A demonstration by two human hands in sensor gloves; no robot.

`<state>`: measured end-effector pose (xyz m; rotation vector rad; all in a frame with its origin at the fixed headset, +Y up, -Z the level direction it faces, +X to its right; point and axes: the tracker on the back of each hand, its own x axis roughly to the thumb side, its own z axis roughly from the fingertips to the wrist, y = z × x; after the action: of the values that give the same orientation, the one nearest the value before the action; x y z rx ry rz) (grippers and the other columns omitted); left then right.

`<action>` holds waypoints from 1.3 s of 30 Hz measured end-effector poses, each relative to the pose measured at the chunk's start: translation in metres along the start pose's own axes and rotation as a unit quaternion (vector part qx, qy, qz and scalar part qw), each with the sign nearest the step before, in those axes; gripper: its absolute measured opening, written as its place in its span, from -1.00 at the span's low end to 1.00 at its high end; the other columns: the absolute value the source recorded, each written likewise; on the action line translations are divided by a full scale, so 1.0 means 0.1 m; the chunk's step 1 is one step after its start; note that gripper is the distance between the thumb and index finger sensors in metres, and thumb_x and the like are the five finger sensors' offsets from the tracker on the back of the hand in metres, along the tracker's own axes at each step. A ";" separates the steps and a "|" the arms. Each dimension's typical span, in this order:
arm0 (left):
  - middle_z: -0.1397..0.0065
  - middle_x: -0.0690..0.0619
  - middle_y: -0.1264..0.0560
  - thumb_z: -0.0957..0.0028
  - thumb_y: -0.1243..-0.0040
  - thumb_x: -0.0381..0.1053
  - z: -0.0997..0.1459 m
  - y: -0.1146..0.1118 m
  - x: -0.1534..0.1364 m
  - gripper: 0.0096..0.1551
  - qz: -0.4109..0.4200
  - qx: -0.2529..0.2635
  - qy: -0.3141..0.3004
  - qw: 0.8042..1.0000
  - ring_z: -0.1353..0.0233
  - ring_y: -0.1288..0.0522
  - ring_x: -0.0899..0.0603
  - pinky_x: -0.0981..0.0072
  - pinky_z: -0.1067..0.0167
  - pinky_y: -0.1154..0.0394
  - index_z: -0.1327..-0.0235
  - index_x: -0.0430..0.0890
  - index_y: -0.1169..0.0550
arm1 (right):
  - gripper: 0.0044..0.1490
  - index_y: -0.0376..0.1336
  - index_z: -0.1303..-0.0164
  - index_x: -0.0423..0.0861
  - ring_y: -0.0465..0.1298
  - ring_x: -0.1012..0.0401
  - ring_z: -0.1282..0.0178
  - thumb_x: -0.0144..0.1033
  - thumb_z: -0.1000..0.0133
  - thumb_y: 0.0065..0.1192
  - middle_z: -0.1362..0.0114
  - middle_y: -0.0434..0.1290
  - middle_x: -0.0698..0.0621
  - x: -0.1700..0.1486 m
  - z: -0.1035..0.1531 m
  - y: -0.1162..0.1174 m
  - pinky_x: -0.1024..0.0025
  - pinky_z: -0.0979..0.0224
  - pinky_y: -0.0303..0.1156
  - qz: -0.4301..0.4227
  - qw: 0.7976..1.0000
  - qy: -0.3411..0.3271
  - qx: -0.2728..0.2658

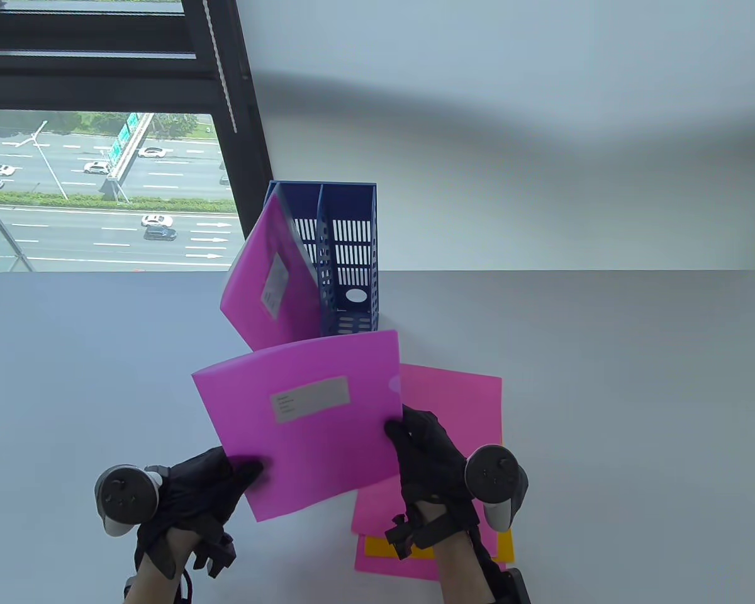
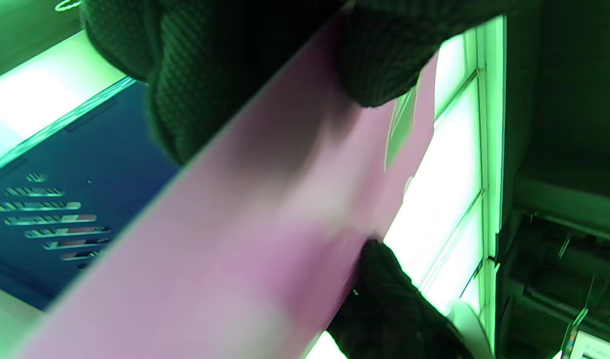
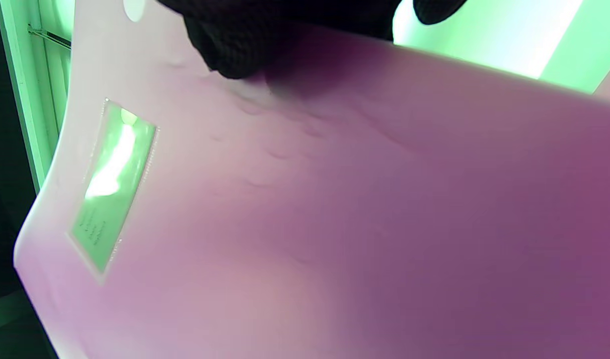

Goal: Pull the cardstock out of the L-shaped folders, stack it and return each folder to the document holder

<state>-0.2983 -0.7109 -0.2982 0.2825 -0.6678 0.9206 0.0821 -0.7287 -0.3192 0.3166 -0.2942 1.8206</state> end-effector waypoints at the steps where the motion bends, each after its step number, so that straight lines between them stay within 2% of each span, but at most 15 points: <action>1: 0.07 -0.02 -0.73 -0.21 -0.26 0.11 0.00 0.00 0.04 -0.55 -0.030 -0.007 -0.002 1.000 0.21 -0.75 -0.21 -0.21 -0.27 -0.46 -0.16 -0.15 -0.69 | -0.55 0.27 -0.45 0.28 0.40 0.19 -0.50 0.00 -0.34 0.18 -0.38 0.45 0.27 0.01 0.01 -0.01 -0.05 -0.74 0.01 0.007 1.000 -0.003 -0.009; 4: 0.19 0.03 -0.75 -0.21 -0.24 0.12 -0.02 -0.02 0.11 -0.53 -0.078 -0.033 -0.005 0.996 0.32 -0.75 -0.17 -0.18 -0.24 -0.49 -0.12 -0.18 -0.70 | -0.54 0.26 -0.46 0.27 0.40 0.18 -0.49 0.00 -0.34 0.19 -0.38 0.45 0.26 0.03 0.02 -0.03 -0.04 -0.74 0.02 0.034 0.999 -0.010 -0.032; 8: 0.28 -0.02 -0.75 -0.20 -0.25 0.07 -0.02 -0.05 0.15 -0.54 -0.063 -0.002 -0.017 0.998 0.42 -0.75 -0.14 -0.14 -0.20 -0.53 -0.07 -0.24 -0.72 | -0.49 0.22 -0.52 0.25 0.42 0.20 -0.48 0.03 -0.35 0.18 -0.40 0.46 0.26 0.05 0.06 -0.05 -0.02 -0.73 0.04 0.071 0.994 -0.016 -0.076; 12: 0.29 -0.01 -0.75 -0.19 -0.26 0.07 0.00 0.01 0.19 -0.56 -0.061 0.026 -0.024 0.997 0.42 -0.76 -0.14 -0.12 -0.20 -0.54 -0.05 -0.23 -0.73 | -0.42 0.13 -0.60 0.24 0.36 0.16 -0.54 0.15 -0.37 0.05 -0.50 0.38 0.23 0.02 0.11 -0.10 -0.01 -0.73 0.03 0.096 0.987 -0.011 -0.130; 17: 0.30 -0.03 -0.76 -0.19 -0.27 0.06 0.07 0.23 0.27 -0.55 -0.037 0.120 -0.026 0.992 0.43 -0.76 -0.15 -0.12 -0.18 -0.55 -0.04 -0.25 -0.73 | -0.37 0.07 -0.65 0.23 0.33 0.14 -0.55 0.20 -0.38 -0.02 -0.56 0.33 0.21 -0.07 0.14 -0.15 -0.01 -0.73 0.02 0.112 0.982 -0.010 -0.150; 23: 0.30 -0.04 -0.76 -0.20 -0.24 0.03 0.16 0.49 0.45 -0.53 -0.071 0.254 -0.040 0.964 0.44 -0.78 -0.13 -0.09 -0.17 -0.57 -0.03 -0.32 -0.72 | -0.37 0.08 -0.64 0.23 0.34 0.14 -0.55 0.23 -0.38 -0.04 -0.56 0.33 0.20 -0.07 0.14 -0.11 -0.02 -0.74 0.02 0.153 0.979 -0.032 -0.129; 27: 0.28 -0.07 -0.76 -0.21 -0.22 0.01 0.14 0.54 0.55 -0.51 -0.103 0.298 -0.030 0.949 0.41 -0.80 -0.15 -0.09 -0.17 -0.57 -0.04 -0.38 -0.70 | -0.37 0.09 -0.64 0.23 0.34 0.14 -0.55 0.23 -0.38 -0.05 -0.56 0.34 0.20 -0.05 0.14 -0.10 -0.02 -0.73 0.02 0.159 0.978 -0.038 -0.127; 30: 0.25 -0.09 -0.76 -0.22 -0.21 0.01 0.05 0.55 0.60 -0.50 -0.125 0.300 -0.013 0.946 0.39 -0.80 -0.16 -0.08 -0.18 -0.56 -0.07 -0.39 -0.68 | -0.37 0.09 -0.64 0.23 0.34 0.13 -0.55 0.23 -0.38 -0.04 -0.56 0.34 0.20 -0.06 0.14 -0.10 -0.02 -0.73 0.02 0.157 0.979 -0.040 -0.127; 34: 0.24 -0.11 -0.76 -0.22 -0.20 0.00 -0.20 0.52 0.60 -0.49 -0.138 0.286 0.008 0.948 0.37 -0.81 -0.18 -0.09 -0.19 -0.56 -0.09 -0.40 -0.67 | -0.37 0.10 -0.64 0.22 0.34 0.13 -0.55 0.23 -0.38 -0.04 -0.55 0.34 0.20 -0.06 0.14 -0.10 -0.02 -0.73 0.02 0.160 0.978 -0.044 -0.126; 39: 0.23 -0.12 -0.76 -0.22 -0.20 -0.01 -0.52 0.44 0.44 -0.49 -0.139 0.266 0.047 0.953 0.36 -0.81 -0.19 -0.09 -0.19 -0.55 -0.09 -0.40 -0.67 | -0.38 0.11 -0.63 0.22 0.35 0.13 -0.54 0.22 -0.38 -0.03 -0.55 0.35 0.20 -0.05 0.14 -0.10 -0.02 -0.73 0.02 0.168 0.977 -0.049 -0.124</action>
<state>-0.2940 -0.6305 -0.3121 0.7895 -0.2691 0.8217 0.0937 -0.7359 -0.3075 0.1883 -0.6723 2.0745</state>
